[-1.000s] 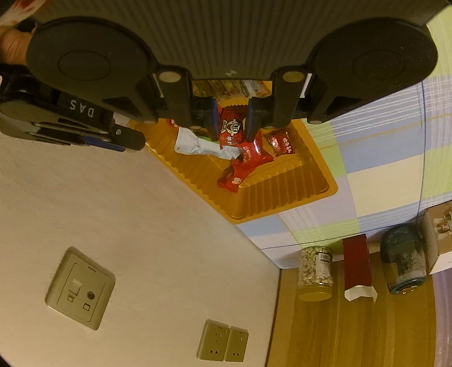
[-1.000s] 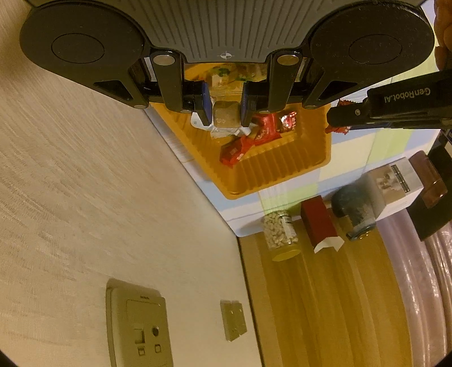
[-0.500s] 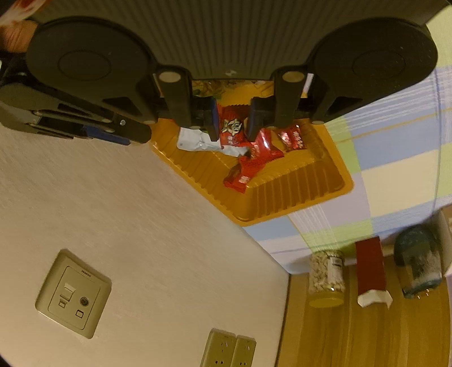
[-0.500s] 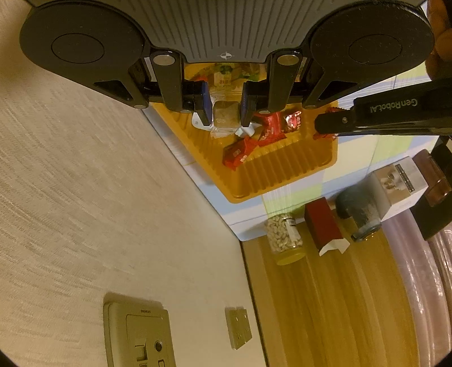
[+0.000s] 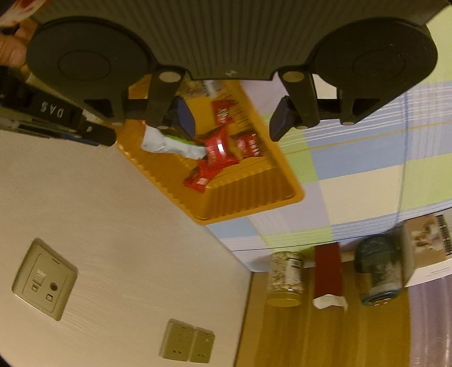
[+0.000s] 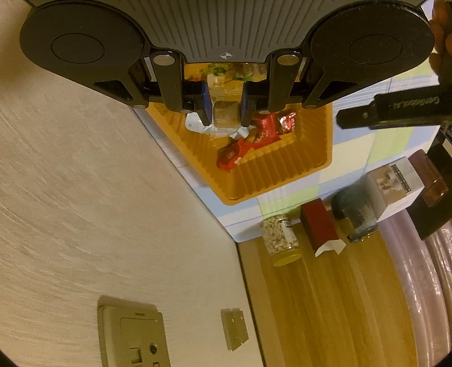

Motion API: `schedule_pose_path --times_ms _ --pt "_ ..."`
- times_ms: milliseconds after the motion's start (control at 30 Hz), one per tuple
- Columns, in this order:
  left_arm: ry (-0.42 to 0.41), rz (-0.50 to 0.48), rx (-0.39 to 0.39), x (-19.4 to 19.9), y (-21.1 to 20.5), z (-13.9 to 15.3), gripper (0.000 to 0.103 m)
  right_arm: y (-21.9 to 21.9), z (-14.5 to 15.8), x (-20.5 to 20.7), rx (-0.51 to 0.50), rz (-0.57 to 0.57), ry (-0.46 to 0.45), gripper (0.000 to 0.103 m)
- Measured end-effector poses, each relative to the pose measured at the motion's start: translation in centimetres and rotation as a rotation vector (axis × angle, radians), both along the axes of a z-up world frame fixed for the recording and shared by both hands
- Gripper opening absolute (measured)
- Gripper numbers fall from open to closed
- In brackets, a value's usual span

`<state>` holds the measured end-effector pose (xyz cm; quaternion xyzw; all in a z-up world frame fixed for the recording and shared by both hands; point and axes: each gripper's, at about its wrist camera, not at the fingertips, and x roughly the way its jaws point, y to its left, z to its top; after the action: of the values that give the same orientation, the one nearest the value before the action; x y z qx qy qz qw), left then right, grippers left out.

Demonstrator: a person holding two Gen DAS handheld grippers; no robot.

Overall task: Organize snacks
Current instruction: 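Carry both snacks over the orange tray and open both tools to release them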

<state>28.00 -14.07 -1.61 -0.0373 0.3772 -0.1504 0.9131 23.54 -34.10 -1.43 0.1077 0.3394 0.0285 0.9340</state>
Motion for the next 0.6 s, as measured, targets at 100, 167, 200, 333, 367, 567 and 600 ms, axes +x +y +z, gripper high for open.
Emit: schedule_pose_path --times_ms 100,167,200,333,367,567,600 --pt "0.002 0.017 0.012 -0.5 0.8 -0.1 0.061 0.3 0.0 0.1 -0.001 0.007 0.001 0.022" --pt "0.004 0.028 0.021 -0.7 1.2 -0.2 0.064 0.5 0.0 0.2 0.0 0.012 -0.001 0.022" --pt "0.003 0.029 0.022 -0.8 1.3 -0.2 0.066 0.7 0.0 0.3 0.0 0.015 -0.001 0.022" --pt "0.002 0.036 0.025 -0.9 1.6 -0.3 0.069 1.1 0.1 0.6 0.005 0.026 -0.005 0.022" --pt "0.003 0.038 0.025 -0.9 1.6 -0.3 0.072 1.2 0.2 0.7 0.007 0.028 -0.007 0.022" --pt "-0.007 0.042 0.024 -1.0 1.5 -0.2 0.08 1.5 0.3 1.6 0.027 0.034 -0.015 0.022" --pt "-0.007 0.041 0.025 -1.0 1.5 -0.2 0.081 1.6 0.4 1.7 0.028 0.035 -0.017 0.022"
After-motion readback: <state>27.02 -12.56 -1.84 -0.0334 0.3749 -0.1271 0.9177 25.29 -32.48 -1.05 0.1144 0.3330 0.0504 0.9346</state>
